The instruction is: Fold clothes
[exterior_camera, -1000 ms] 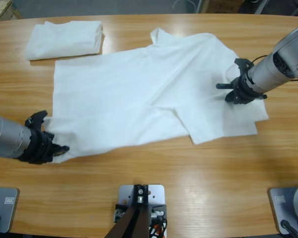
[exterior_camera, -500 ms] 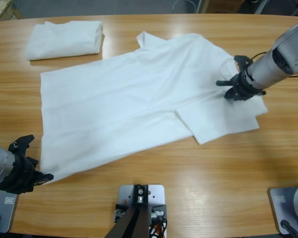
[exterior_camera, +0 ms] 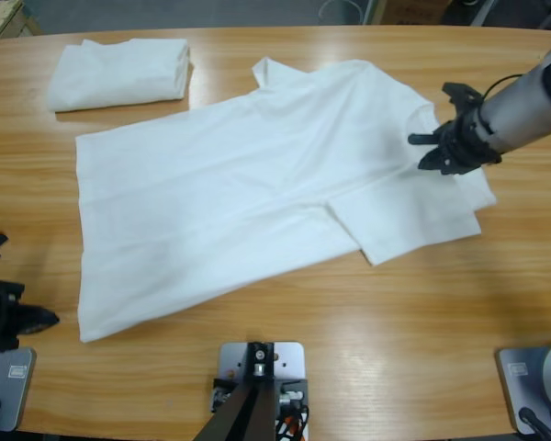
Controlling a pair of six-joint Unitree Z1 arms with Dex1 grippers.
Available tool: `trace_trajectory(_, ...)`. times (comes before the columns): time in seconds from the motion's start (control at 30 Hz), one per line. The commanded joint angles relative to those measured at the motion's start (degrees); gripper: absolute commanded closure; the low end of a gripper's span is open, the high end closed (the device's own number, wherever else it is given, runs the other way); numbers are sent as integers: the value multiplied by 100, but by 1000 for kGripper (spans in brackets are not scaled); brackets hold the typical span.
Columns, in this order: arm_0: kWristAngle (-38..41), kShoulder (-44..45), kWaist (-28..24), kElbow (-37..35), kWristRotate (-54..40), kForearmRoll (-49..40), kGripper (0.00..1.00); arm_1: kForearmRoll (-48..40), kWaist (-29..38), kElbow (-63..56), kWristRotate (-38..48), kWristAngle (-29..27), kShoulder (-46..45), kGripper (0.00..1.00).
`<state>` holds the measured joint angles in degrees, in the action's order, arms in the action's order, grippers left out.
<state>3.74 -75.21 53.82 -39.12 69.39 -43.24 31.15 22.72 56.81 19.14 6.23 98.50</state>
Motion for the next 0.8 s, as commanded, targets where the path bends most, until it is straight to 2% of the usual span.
trace_trajectory(0.03,-135,-284,-431,-252,370,726,583,1032,-206,296,243,-570,-794,86)
trace_trajectory(0.07,-59,-345,-357,-240,379,986,582,1015,-206,224,281,-593,-825,286)
trace_trajectory(0.1,-31,-428,-273,-235,370,1183,584,993,-206,132,283,-579,-787,429)
trace_trajectory(0.13,-33,-570,-230,-228,361,1334,577,930,-206,32,283,-561,-746,710)
trace_trajectory(0.17,-52,-755,-197,-229,354,1425,474,793,-206,-75,283,-556,-736,963)
trace_trajectory(0.2,-91,-939,-153,-235,343,1469,317,642,-220,-172,260,-526,-713,1000)
trace_trajectory(0.23,-165,-1099,-93,-236,342,1476,249,584,-252,-221,211,-480,-651,1000)
trace_trajectory(0.43,-715,-1940,584,-431,709,1548,243,568,-259,-179,-459,-299,-275,1000)
trace_trajectory(0.63,-752,-2593,946,-562,1247,1555,249,413,-215,-47,-715,-350,504,1000)
trace_trajectory(0.67,-754,-2648,988,-556,1300,1550,277,359,-215,-12,-742,-350,586,1000)
trace_trajectory(0.7,-789,-2673,1023,-539,1323,1546,398,310,-215,16,-754,-350,627,1000)
trace_trajectory(0.8,-928,-2694,1060,-509,1314,1546,872,252,-215,50,-754,-329,751,1000)
